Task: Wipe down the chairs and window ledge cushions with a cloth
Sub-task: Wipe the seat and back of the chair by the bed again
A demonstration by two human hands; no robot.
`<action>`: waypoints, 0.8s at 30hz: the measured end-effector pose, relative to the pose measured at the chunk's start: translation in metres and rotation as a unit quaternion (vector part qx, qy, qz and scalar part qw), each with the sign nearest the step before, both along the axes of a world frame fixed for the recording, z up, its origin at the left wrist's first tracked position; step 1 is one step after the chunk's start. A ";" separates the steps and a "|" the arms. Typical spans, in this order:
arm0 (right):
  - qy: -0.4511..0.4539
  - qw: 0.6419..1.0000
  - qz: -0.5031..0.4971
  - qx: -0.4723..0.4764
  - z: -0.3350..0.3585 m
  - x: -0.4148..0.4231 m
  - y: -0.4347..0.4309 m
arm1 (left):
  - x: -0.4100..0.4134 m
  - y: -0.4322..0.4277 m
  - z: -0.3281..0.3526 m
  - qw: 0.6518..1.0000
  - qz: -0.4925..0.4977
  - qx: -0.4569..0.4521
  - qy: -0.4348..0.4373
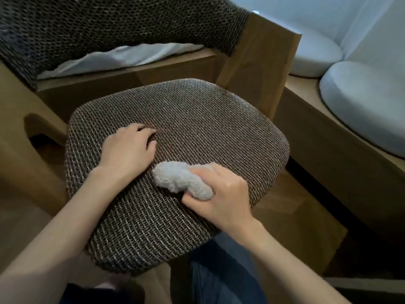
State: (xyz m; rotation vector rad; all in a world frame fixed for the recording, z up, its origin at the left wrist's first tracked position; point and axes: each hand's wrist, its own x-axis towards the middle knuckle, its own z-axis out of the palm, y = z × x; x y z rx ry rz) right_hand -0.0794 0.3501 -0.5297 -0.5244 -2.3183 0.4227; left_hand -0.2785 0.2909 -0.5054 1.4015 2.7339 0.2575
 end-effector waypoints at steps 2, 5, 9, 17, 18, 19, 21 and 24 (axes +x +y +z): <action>-0.035 0.999 0.000 0.006 0.006 -0.011 0.024 | -0.007 -0.009 0.000 1.000 0.021 -0.006 0.005; -0.096 0.994 -0.061 -0.009 0.015 -0.045 0.083 | -0.015 -0.020 -0.001 0.999 0.045 -0.018 0.006; -0.114 0.988 -0.091 -0.039 0.011 -0.119 0.137 | -0.018 -0.027 -0.002 0.999 0.053 -0.009 0.001; -0.148 0.982 -0.029 -0.114 0.011 -0.224 0.133 | -0.023 -0.039 -0.011 0.999 0.029 0.025 0.003; -0.152 0.980 -0.005 -0.129 0.014 -0.219 0.128 | -0.023 -0.040 -0.011 0.999 0.026 0.026 0.005; -0.157 0.976 0.026 -0.145 0.015 -0.208 0.123 | -0.022 -0.041 -0.012 0.999 0.025 0.026 0.006; -0.164 0.967 0.102 -0.169 0.018 -0.173 0.105 | -0.020 -0.041 -0.011 0.999 0.030 0.022 0.006; -0.159 0.955 0.168 -0.185 0.020 -0.110 0.081 | -0.010 -0.040 -0.009 0.999 0.042 0.011 -0.020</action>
